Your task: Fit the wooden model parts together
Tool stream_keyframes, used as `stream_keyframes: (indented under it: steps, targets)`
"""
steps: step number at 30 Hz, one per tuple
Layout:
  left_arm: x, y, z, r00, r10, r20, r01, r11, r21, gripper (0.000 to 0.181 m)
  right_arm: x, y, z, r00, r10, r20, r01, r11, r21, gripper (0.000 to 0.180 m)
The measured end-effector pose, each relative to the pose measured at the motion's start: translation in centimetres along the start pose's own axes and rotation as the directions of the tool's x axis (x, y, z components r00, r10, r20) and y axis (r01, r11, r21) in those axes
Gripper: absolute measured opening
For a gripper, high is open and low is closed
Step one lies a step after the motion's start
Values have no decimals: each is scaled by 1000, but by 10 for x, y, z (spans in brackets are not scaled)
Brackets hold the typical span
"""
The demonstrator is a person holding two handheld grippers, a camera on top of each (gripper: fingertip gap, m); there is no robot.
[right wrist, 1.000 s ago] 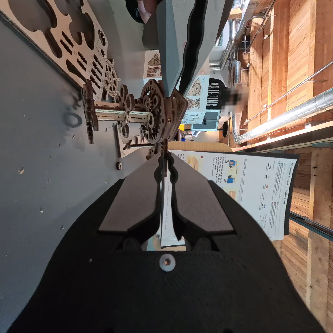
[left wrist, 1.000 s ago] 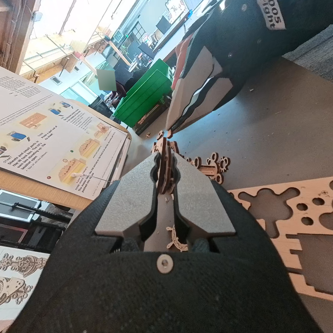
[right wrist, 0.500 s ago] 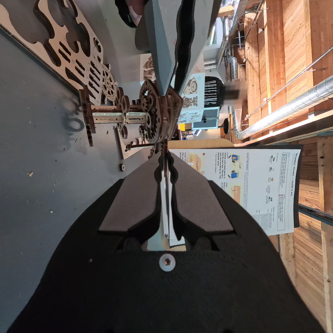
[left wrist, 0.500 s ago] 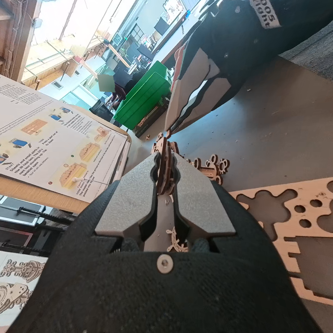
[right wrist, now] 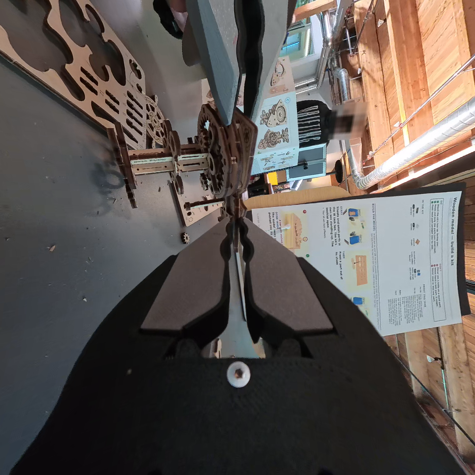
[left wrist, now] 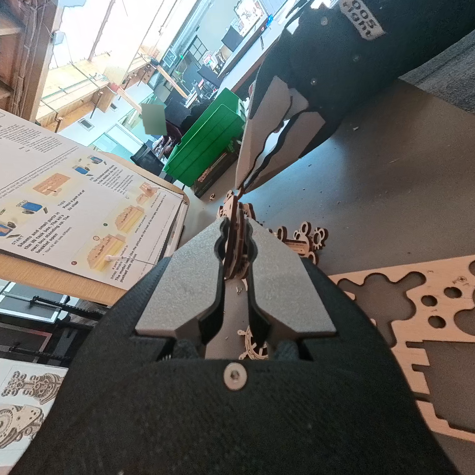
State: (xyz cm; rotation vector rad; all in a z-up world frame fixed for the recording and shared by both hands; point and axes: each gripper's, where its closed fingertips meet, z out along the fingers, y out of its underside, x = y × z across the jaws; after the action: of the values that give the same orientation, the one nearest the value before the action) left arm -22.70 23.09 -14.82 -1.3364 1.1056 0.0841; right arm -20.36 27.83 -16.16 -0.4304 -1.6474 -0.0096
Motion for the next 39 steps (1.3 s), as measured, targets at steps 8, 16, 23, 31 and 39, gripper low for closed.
stream_keyframes:
  steps: [8,16,23,31,39]
  targets:
    - [-3,3,0,1000,4,21,-4,1000,-11,9,-2,8,0,998,59,16,-59,998,-2,0]
    - [-2,3,-6,1000,-1,26,1,1000,6,9,-7,11,7,996,85,41,-84,996,-9,0]
    - [1,1,-7,997,68,47,-67,998,-20,9,-2,3,2,998,62,12,-62,998,28,0]
    - [-20,-1,3,835,500,230,-427,852,-302,9,2,10,1,999,50,-7,-50,999,1,0]
    - [-17,23,25,580,807,109,-653,541,-531,10,0,25,3,998,67,10,-67,996,-55,0]
